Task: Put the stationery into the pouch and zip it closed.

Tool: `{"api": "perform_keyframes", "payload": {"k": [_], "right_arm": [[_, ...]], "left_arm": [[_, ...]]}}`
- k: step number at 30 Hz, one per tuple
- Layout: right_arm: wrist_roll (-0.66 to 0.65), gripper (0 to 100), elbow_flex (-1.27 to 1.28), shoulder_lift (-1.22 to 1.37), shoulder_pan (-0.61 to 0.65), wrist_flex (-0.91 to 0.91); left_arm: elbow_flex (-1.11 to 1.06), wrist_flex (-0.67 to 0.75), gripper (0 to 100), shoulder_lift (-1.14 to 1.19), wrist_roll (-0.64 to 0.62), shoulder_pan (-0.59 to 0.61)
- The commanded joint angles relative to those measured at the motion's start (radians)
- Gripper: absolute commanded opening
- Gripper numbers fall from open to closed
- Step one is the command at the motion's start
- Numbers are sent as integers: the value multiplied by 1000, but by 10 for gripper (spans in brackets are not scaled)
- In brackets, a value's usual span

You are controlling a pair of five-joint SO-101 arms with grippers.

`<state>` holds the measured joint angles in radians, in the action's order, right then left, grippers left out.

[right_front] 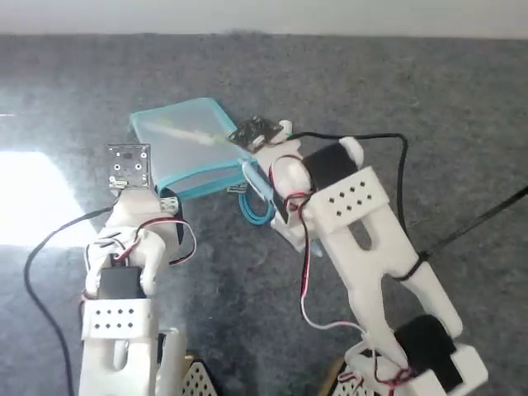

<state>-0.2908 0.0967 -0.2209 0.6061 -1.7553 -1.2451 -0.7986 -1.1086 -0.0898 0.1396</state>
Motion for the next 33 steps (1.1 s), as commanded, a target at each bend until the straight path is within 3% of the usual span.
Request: {"api": "perform_keyframes", "payload": {"k": [1, 12, 33], "right_arm": [[-15, 26, 21, -90, 16, -42], [-48, 27, 49, -91, 130, -15], [38, 30, -588, 469, 107, -22]], "left_arm": [[10, 35, 11, -9, 12, -9], [10, 32, 11, -9, 12, -11], [10, 20, 11, -17, 14, -11]]}}
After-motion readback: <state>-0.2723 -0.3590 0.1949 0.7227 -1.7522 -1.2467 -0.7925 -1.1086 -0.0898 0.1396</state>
